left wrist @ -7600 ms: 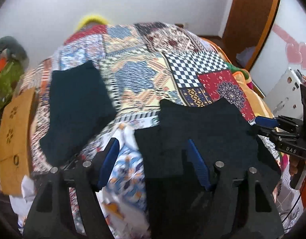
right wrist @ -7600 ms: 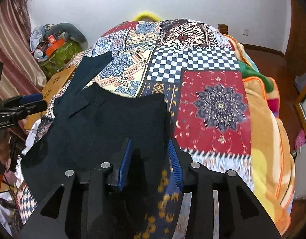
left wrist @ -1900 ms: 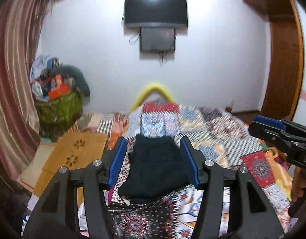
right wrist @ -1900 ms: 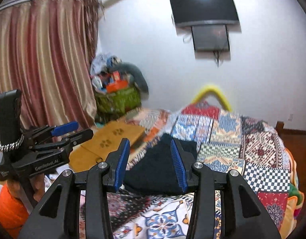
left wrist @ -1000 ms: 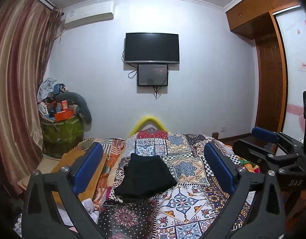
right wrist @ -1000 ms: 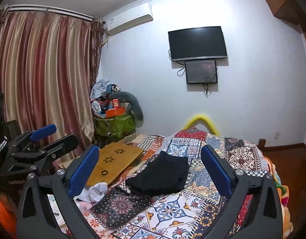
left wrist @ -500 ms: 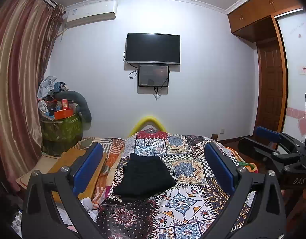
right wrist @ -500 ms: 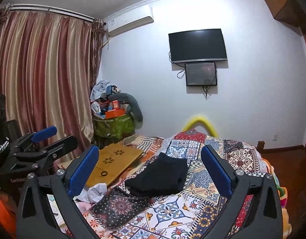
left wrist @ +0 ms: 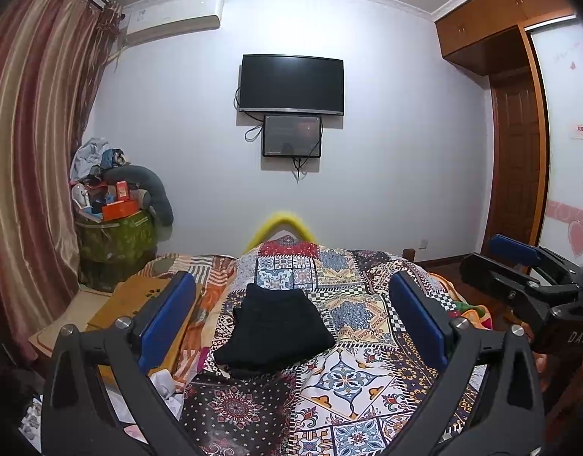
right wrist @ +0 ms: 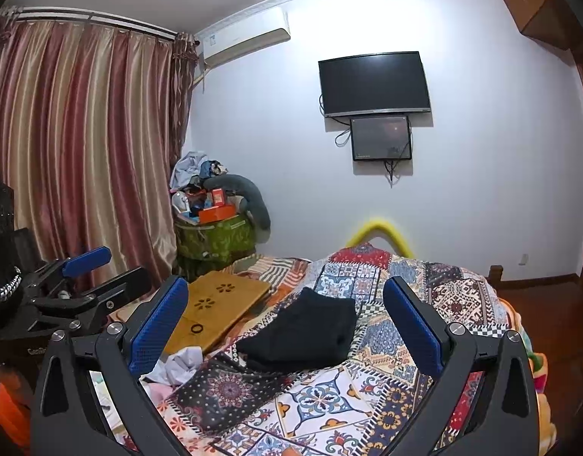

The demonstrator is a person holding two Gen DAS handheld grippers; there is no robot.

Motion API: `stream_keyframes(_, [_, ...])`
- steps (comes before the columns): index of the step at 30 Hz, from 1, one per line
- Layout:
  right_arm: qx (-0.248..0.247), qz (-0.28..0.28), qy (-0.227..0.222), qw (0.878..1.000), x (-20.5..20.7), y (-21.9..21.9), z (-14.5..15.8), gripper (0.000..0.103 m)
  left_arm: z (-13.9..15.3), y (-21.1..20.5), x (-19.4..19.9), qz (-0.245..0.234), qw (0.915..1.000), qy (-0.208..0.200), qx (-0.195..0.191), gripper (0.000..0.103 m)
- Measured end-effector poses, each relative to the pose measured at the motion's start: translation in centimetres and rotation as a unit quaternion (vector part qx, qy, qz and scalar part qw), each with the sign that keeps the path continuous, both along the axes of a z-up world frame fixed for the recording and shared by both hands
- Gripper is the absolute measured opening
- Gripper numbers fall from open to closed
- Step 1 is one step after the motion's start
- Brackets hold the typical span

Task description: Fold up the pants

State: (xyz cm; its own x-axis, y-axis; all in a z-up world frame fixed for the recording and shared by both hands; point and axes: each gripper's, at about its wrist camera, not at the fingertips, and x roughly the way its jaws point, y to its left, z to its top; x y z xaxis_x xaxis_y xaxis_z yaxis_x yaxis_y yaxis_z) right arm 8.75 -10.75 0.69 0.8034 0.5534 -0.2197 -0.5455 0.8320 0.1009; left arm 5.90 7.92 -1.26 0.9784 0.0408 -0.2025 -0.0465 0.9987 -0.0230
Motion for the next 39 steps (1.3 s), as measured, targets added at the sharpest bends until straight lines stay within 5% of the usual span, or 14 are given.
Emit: stream_keyframes(39, [0.005, -0.014, 0.010, 1.000, -0.19, -0.63, -0.19, 0.102, -0.17, -0.74, 0.21, -0.014, 0.9998, 0.011, -0.003, 0.103])
